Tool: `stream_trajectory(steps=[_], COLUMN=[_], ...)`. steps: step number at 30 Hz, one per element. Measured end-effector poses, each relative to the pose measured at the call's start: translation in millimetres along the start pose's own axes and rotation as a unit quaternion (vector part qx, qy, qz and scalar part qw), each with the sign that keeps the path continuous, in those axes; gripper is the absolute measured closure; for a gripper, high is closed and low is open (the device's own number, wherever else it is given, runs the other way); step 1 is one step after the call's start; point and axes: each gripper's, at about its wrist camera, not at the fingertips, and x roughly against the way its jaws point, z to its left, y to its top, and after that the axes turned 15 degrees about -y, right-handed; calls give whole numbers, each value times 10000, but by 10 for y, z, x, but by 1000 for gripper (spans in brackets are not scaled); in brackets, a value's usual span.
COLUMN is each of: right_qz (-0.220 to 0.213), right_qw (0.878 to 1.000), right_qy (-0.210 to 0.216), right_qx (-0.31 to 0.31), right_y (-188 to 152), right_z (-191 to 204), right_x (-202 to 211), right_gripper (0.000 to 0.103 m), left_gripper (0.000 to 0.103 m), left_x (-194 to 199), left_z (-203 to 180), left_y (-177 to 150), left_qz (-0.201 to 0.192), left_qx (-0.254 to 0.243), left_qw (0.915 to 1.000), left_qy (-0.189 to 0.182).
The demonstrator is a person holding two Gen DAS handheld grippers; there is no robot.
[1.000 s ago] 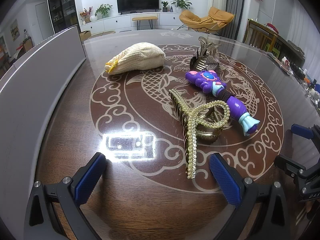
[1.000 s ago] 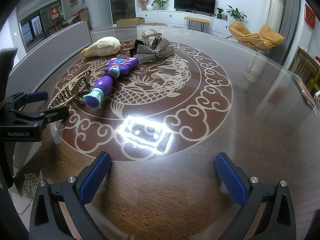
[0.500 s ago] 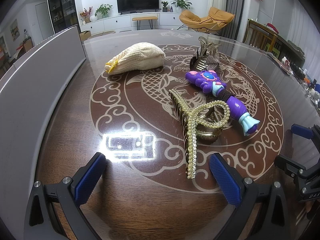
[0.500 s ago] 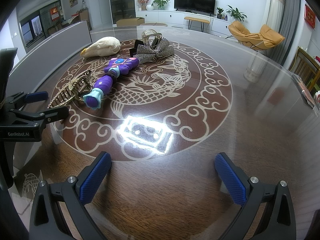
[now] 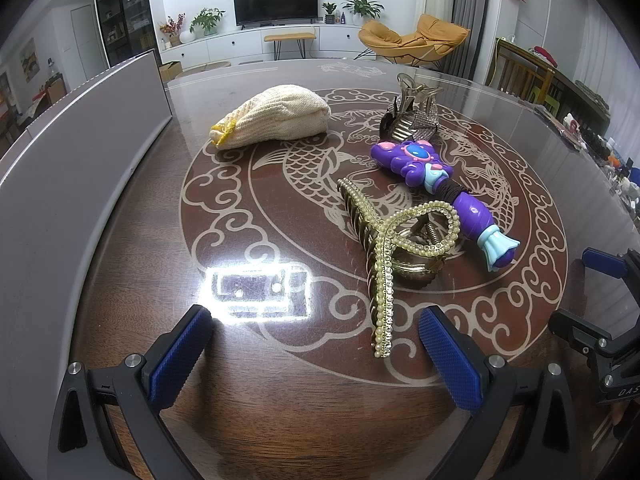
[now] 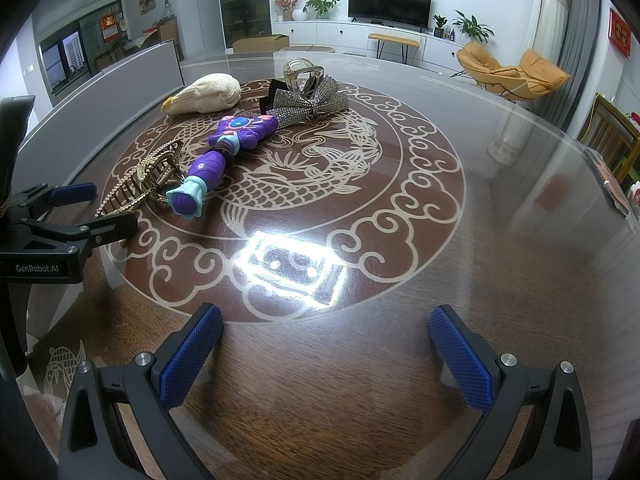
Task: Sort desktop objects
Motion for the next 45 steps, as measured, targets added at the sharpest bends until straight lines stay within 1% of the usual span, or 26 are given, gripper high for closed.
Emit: stream_trajectory(steps=[20, 21, 23, 25, 26, 29, 31, 32, 33, 35, 37, 40, 42, 45], right_qz=[-2, -2, -2, -2, -2, -3, -3, -3, -3, -3, -4, -4, -4, -4], right_qw=[10000, 10000, 10000, 10000, 10000, 10000, 10000, 10000, 10000, 10000, 10000, 10000, 10000, 10000], right_qy=[2, 3, 3, 3, 3, 4, 4, 4, 4, 4, 5, 5, 5, 6], right_qx=[2, 2, 2, 2, 2, 2, 3, 3, 3, 2, 2, 3, 3, 3], right_y=[-1, -1, 2, -1, -1, 0, -1, 0, 2, 2, -1, -1, -1, -1], right_z=[-1, 0, -5, -1, -1, -3, -1, -3, -5, -5, -2, -2, -2, -2], right_x=[1, 1, -4, 1, 1, -1, 1, -1, -3, -3, 2, 2, 2, 2], right_gripper=[0, 0, 0, 0, 0, 0, 0, 0, 0, 0, 0, 0, 0, 0], left_gripper=[0, 0, 0, 0, 0, 0, 0, 0, 0, 0, 0, 0, 0, 0], left_x=[3, 3, 20, 77, 143, 259, 292, 289, 302, 185, 113, -125, -178, -251], left_z=[2, 4, 25, 75, 130, 231, 233, 202, 158, 40, -86, -119, -149, -197], left_y=[-2, -1, 4, -58, -134, -241, -243, -203, -184, -15, 83, 302, 373, 417], left_qz=[6, 74, 432, 647, 708, 731, 709, 641, 611, 609, 675, 750, 764, 725], left_qx=[1, -30, -165, -183, -179, -98, -69, -92, -126, -253, -288, -181, -87, -151], left_qw=[10000, 10000, 9988, 9975, 9971, 9970, 9966, 9965, 9964, 9961, 9954, 9955, 9956, 9966], left_qy=[-1, -41, -182, -215, -216, -217, -410, -529, -572, -593, -615, -550, -541, -370])
